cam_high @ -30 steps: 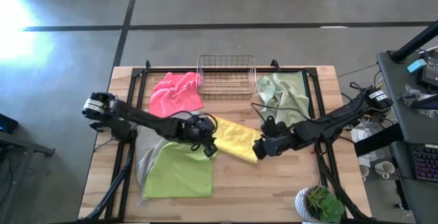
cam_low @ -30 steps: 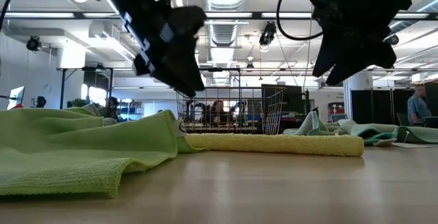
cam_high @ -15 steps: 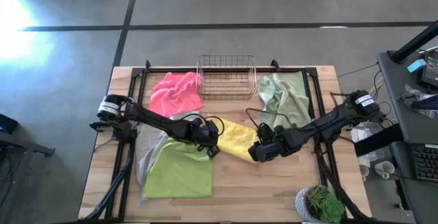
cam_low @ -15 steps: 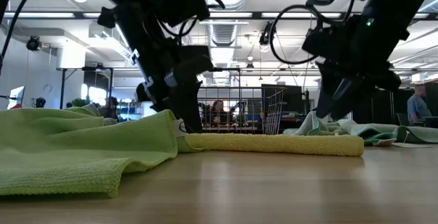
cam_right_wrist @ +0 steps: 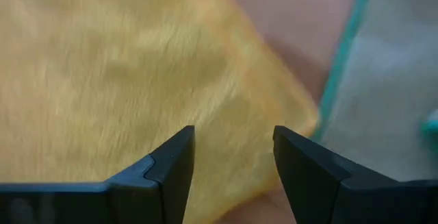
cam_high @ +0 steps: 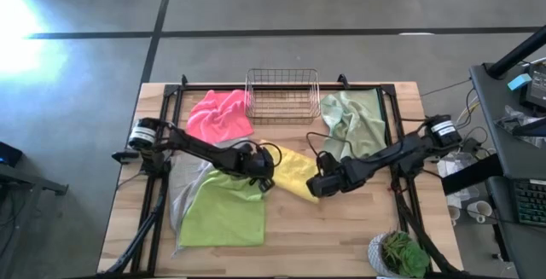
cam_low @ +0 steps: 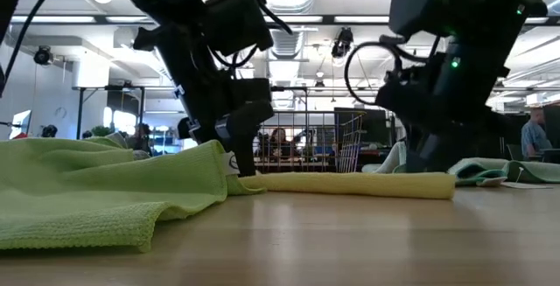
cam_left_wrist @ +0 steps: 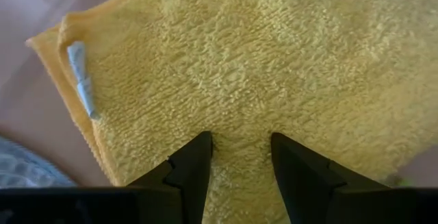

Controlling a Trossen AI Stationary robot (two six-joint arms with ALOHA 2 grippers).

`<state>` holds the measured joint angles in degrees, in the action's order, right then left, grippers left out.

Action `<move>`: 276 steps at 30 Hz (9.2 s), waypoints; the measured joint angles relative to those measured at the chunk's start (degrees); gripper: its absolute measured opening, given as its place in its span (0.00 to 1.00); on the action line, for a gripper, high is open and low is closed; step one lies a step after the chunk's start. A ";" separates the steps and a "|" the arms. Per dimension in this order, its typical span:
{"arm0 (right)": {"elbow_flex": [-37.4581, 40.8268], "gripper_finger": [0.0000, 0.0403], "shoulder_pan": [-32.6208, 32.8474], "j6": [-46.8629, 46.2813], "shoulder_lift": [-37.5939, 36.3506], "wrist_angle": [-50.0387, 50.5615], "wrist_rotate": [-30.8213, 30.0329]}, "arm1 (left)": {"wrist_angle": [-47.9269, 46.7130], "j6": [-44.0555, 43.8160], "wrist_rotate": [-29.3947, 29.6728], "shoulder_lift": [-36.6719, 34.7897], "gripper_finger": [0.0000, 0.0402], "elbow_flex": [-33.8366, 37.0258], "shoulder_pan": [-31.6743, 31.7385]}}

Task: Fold microfiber towels
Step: Fold the yellow towel, then put the yellow towel into the wire basket

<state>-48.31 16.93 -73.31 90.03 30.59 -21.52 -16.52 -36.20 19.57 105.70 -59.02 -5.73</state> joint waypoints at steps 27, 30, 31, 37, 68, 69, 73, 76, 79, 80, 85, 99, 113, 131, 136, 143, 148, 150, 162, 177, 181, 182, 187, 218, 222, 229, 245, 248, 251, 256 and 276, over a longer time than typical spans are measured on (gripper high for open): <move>-18.38 0.46 1.68 6.05 -0.86 21.42 6.38 | 9.21 15.65 -7.28 -9.83 0.35 -1.15 -1.94; -20.44 0.46 1.68 10.38 -2.58 25.98 4.76 | 15.43 15.84 -7.34 -9.18 0.35 -1.14 -3.55; -20.82 0.46 1.68 12.33 -3.53 26.49 4.71 | 16.54 16.11 -7.34 -9.11 0.35 -1.03 -4.02; -19.97 0.46 1.55 22.34 -9.64 26.72 4.61 | 22.22 20.93 -7.34 -8.87 0.35 -0.94 -6.37; -5.95 0.46 1.53 29.88 -22.46 25.73 3.95 | 28.49 14.18 -5.75 17.25 0.35 -19.06 -11.15; -5.79 0.46 1.53 29.91 -22.46 25.71 3.95 | 27.31 12.67 -5.78 17.25 0.35 -19.04 -11.15; -5.36 0.46 1.53 30.56 -22.41 25.72 3.95 | 21.02 9.45 -9.28 17.32 0.35 -18.56 -11.13; -5.26 0.46 1.53 30.59 -22.41 25.72 3.95 | 17.30 9.50 -12.74 17.10 0.35 -18.59 -11.27; -5.22 0.46 1.53 30.57 -22.41 25.68 3.95 | 14.48 9.56 -15.31 16.87 0.35 -18.73 -11.44; -5.22 0.46 1.53 30.57 -22.41 25.68 3.95 | 13.83 9.59 -16.02 16.81 0.35 -18.75 -11.48; -5.22 0.46 1.53 30.53 -22.41 25.64 3.95 | 12.05 9.79 -18.16 16.79 0.35 -18.87 -11.51; -5.17 0.46 1.57 31.99 -22.39 19.82 6.17 | -10.86 18.29 -24.48 8.23 0.35 -18.49 -11.78; -4.13 0.46 1.57 54.79 -22.02 1.11 11.64 | -13.49 15.06 -15.92 2.62 0.35 -18.70 -20.47; -1.16 0.46 2.71 74.80 -4.90 -16.54 22.19 | -10.61 12.72 -11.08 7.70 0.35 -18.37 -21.29; -1.16 0.46 2.71 75.62 -1.08 -19.43 23.46 | -10.59 12.80 -7.86 7.64 0.35 -17.85 -21.00; -1.16 0.46 2.71 76.99 3.45 -25.62 23.58 | -10.36 12.77 -8.71 7.62 0.35 -16.90 -20.38; -1.17 0.46 2.71 77.88 5.25 -27.06 23.56 | -7.94 13.02 -12.37 7.62 0.35 -16.80 -20.44; -1.18 0.46 2.71 78.48 5.70 -27.56 23.55 | -7.03 13.02 -12.86 7.62 0.35 -16.62 -20.53; -1.43 0.46 2.67 76.39 8.03 -29.71 23.62 | -5.13 12.64 -8.49 9.06 0.35 -15.30 -19.37; -2.95 0.17 2.71 71.36 8.07 -27.65 23.60 | -4.55 8.04 -8.35 10.29 0.05 -16.58 -18.95; -2.93 0.05 2.69 68.31 7.38 -26.82 23.11 | -4.79 8.02 -9.04 10.44 0.02 -17.70 -19.00; -2.93 0.04 2.69 67.73 7.00 -26.27 22.96 | -4.87 8.02 -9.20 10.44 0.02 -17.89 -19.00; -2.91 0.02 2.98 64.89 3.92 -21.94 23.03 | -4.86 7.86 -9.88 10.24 0.01 -18.65 -18.97; -14.29 0.02 10.71 49.32 -4.84 0.67 12.55 | -25.25 3.44 -15.83 9.12 0.00 -38.12 -15.75; -13.31 0.02 7.28 50.20 -3.29 0.84 12.19 | -30.43 -0.38 -13.31 9.12 0.00 -37.92 -12.88; -13.23 0.02 2.26 53.88 0.47 1.05 9.90 | -33.96 -2.50 -13.26 9.12 0.00 -37.30 -8.87; -12.76 0.02 -0.11 54.94 1.30 0.45 9.55 | -32.67 -2.45 -14.90 9.19 0.00 -33.29 -5.88; -12.99 0.06 -0.11 54.56 1.30 0.69 9.56 | -32.34 -2.41 -12.77 9.19 0.01 -33.27 -5.87; -13.13 0.12 -0.20 53.80 1.30 0.57 9.51 | -31.69 -2.01 -11.08 9.19 0.06 -33.29 -5.83; -13.14 0.25 -0.75 53.80 1.28 0.59 9.44 | -31.48 -1.99 -9.99 9.21 0.18 -33.51 -5.67; -8.07 0.41 0.48 60.42 -16.23 11.36 18.02 | -30.58 2.70 -10.57 3.85 0.34 -33.30 -12.87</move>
<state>-56.39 17.41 -12.90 73.79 41.95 -3.49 -47.10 -33.50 9.00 109.55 -92.33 -18.60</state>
